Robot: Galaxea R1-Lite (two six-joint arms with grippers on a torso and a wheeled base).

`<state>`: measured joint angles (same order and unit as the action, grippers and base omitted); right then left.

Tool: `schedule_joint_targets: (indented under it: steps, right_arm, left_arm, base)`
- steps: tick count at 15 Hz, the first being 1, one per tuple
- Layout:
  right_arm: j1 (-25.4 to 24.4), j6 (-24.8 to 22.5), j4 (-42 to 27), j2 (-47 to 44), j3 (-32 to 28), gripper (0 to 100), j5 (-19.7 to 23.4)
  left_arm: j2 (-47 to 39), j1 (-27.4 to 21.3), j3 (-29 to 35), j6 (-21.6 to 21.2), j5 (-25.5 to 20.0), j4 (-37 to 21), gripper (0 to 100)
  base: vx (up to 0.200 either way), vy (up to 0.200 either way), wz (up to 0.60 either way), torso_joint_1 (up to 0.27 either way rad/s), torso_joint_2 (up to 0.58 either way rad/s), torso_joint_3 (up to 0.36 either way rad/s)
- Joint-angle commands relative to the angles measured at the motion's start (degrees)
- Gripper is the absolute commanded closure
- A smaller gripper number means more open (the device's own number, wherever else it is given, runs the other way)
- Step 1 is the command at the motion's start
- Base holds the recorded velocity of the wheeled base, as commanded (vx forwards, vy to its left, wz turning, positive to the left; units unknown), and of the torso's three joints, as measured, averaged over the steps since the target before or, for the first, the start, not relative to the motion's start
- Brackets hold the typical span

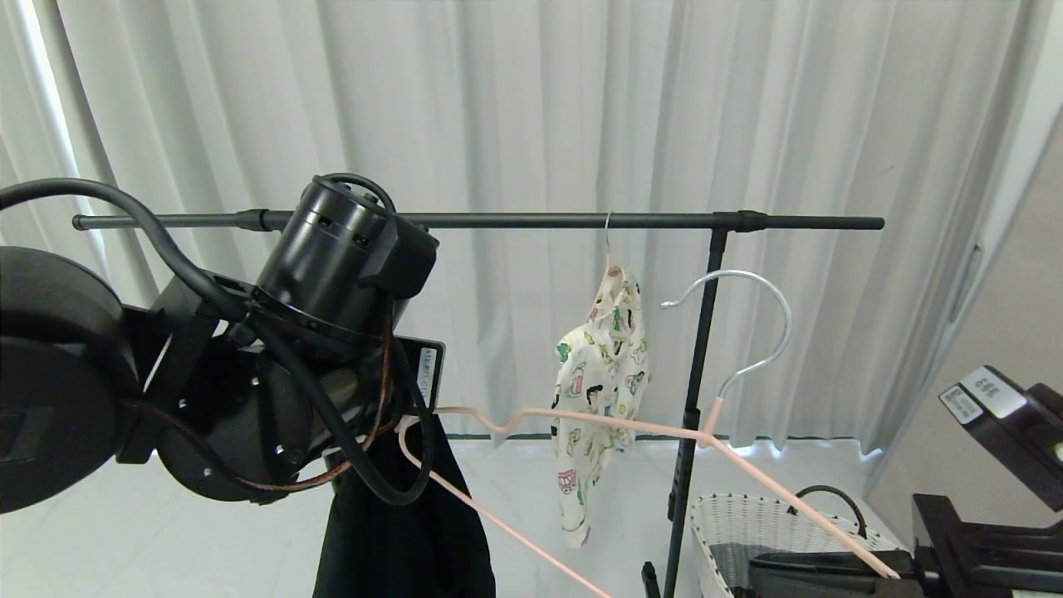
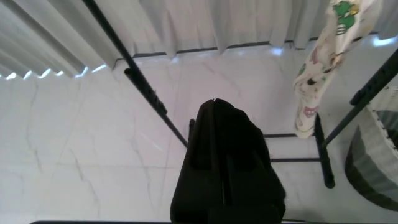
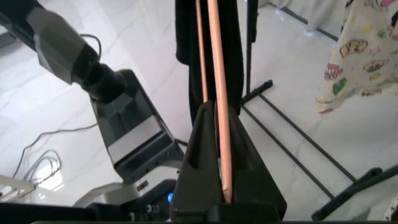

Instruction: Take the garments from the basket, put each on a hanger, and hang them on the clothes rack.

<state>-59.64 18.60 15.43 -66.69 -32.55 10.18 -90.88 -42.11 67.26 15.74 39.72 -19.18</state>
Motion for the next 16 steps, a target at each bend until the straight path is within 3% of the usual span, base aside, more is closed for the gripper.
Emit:
schedule_joint_targets:
  steps: [1,7,16]
  right_arm:
    - [0.05,0.12,2.41,-3.53,-0.85,100,0.02]
    - [2.33,0.21,7.07,-8.28,-2.08,100,-0.07]
    - [3.65,0.29,6.8,-5.2,-0.41,100,0.1]
  left_arm:
    - [0.09,-0.34,0.86,-0.01,0.01,0.02,100]
    - [0.35,-1.31,0.95,-0.01,0.01,0.02,100]
    - [-0.09,1.94,0.95,-0.01,0.19,0.1,100]
  base:
    - [0.0,0.0,0.0,0.0,0.0,0.0]
    - [0.0,0.0,0.0,0.0,0.0,0.0]
    - [0.0,0.0,0.0,0.0,0.0,0.0]
